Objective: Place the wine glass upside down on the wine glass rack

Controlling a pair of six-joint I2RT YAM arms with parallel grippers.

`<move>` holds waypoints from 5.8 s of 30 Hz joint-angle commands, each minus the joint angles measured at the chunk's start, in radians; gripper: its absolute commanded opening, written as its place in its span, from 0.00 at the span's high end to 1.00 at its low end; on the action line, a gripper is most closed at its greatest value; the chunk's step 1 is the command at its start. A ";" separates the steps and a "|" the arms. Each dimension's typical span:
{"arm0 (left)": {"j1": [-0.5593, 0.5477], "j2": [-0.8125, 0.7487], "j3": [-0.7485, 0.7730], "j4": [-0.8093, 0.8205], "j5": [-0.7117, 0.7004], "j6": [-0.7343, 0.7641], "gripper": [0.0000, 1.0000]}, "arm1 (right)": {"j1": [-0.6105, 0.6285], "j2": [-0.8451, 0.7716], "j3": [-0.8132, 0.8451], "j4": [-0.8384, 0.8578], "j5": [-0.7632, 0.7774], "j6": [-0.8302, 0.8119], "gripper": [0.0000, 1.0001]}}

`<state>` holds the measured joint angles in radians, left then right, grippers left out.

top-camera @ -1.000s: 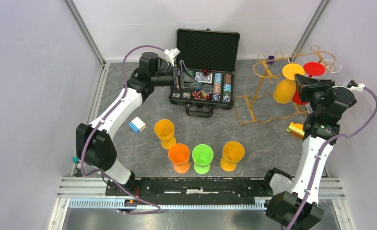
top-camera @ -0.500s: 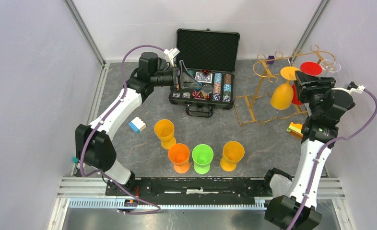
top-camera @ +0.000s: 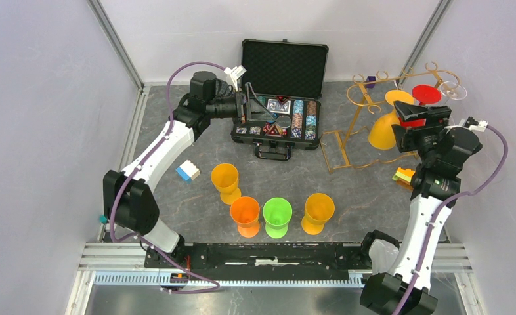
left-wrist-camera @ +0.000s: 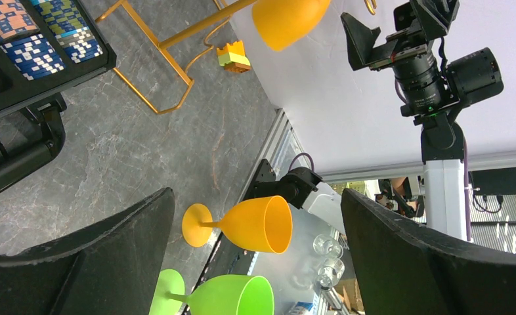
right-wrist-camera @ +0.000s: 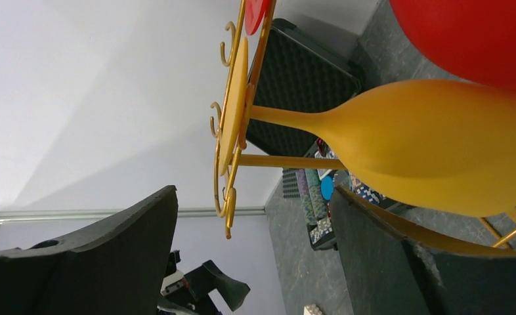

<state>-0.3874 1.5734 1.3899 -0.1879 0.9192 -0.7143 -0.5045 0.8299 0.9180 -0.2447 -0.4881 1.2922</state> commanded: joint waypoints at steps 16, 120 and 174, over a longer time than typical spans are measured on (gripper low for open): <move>0.007 -0.114 -0.010 -0.392 -0.125 0.226 0.00 | 0.003 -0.116 -0.007 -0.301 -0.135 -0.336 0.10; -0.308 0.190 0.544 -0.878 -0.452 0.468 0.98 | 0.270 -0.135 -0.220 -0.350 -0.151 -0.458 0.17; -0.380 0.086 0.510 -0.733 -0.620 0.522 0.01 | 0.729 -0.027 0.104 -0.499 0.354 -0.702 1.00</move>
<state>-0.7700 1.7370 1.9202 -0.9524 0.4526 -0.2562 0.2207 0.8158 0.8967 -0.6514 -0.2512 0.7620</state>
